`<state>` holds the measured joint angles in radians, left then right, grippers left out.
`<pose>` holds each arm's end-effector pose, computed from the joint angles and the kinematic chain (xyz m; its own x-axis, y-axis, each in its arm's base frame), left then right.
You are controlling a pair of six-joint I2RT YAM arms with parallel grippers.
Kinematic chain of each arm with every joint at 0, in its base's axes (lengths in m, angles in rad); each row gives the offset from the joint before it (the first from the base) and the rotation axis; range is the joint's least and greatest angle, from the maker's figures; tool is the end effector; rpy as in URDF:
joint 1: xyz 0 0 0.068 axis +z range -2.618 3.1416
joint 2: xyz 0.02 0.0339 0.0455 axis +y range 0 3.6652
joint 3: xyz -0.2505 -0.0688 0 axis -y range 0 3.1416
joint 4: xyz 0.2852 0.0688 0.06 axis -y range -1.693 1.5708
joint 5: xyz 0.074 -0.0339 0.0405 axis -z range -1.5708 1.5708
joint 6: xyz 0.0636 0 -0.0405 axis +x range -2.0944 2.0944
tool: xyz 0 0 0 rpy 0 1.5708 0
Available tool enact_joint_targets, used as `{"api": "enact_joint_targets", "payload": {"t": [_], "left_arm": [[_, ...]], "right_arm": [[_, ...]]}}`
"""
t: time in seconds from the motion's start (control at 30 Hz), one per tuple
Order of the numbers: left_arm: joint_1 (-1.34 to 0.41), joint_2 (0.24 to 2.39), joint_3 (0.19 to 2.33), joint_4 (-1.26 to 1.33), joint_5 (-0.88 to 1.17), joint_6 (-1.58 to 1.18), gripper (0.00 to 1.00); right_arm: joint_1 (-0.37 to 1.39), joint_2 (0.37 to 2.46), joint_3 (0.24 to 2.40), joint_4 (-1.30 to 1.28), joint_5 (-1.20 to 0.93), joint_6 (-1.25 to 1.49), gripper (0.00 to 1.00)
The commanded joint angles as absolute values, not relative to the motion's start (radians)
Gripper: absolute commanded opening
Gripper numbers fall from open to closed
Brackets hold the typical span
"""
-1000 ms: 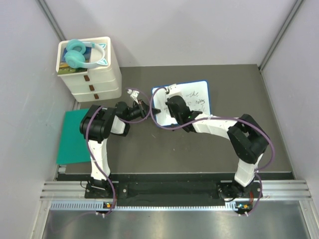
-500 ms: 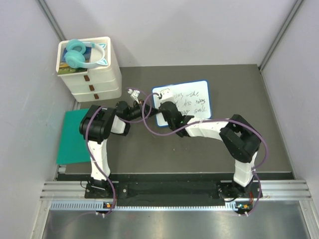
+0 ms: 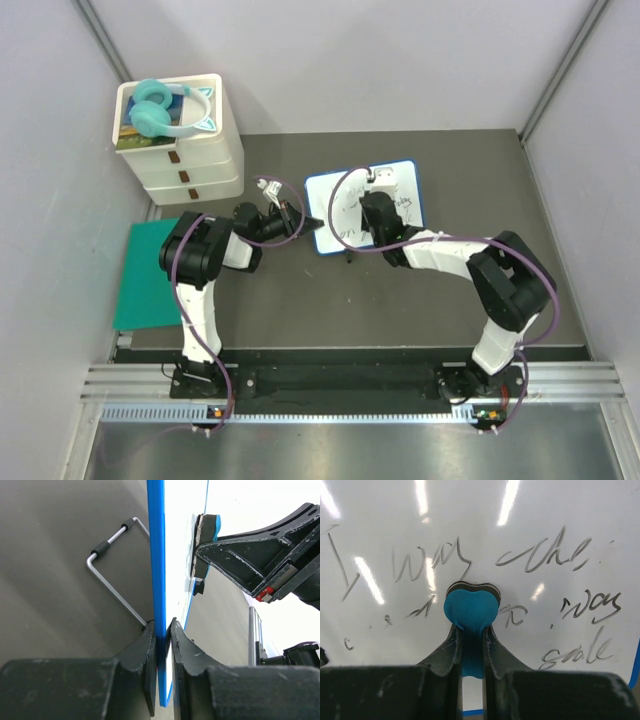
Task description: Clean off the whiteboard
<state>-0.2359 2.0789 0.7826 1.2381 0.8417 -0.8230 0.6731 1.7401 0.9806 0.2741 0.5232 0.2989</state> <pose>0.3711 -0.1380 0.0673 -0.6834 -0.3381 -0.6471 0.5567 0.3321 -0.7614 0.3517 0.2398 0.1473 -0.4059 0.0026 -0.9139 -0.0784 0.9962 0.0377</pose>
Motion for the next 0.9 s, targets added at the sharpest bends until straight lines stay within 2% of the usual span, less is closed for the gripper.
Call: {"api": "enact_joint_targets", "payload": {"t": [0.0,0.17,0.4,0.63,0.87], "left_arm": [[-0.245,2.051,0.761,1.181,0.905,-0.765,0.00],[-0.245,2.049,0.767,1.164,0.911,-0.758,0.00],[-0.245,2.043,0.762,1.154,0.911,-0.752,0.00],[-0.245,2.036,0.762,1.143,0.910,-0.746,0.00],[-0.245,2.033,0.764,1.144,0.911,-0.752,0.00]], "right_arm": [[0.692,1.805,0.930,0.278,0.401,0.221,0.00],[0.816,1.890,1.002,0.276,0.284,0.143,0.00],[0.902,1.976,1.156,0.128,0.146,0.113,0.00],[0.862,2.019,1.190,0.025,0.356,0.213,0.00],[0.758,1.934,0.949,0.139,0.482,0.351,0.00]]}}
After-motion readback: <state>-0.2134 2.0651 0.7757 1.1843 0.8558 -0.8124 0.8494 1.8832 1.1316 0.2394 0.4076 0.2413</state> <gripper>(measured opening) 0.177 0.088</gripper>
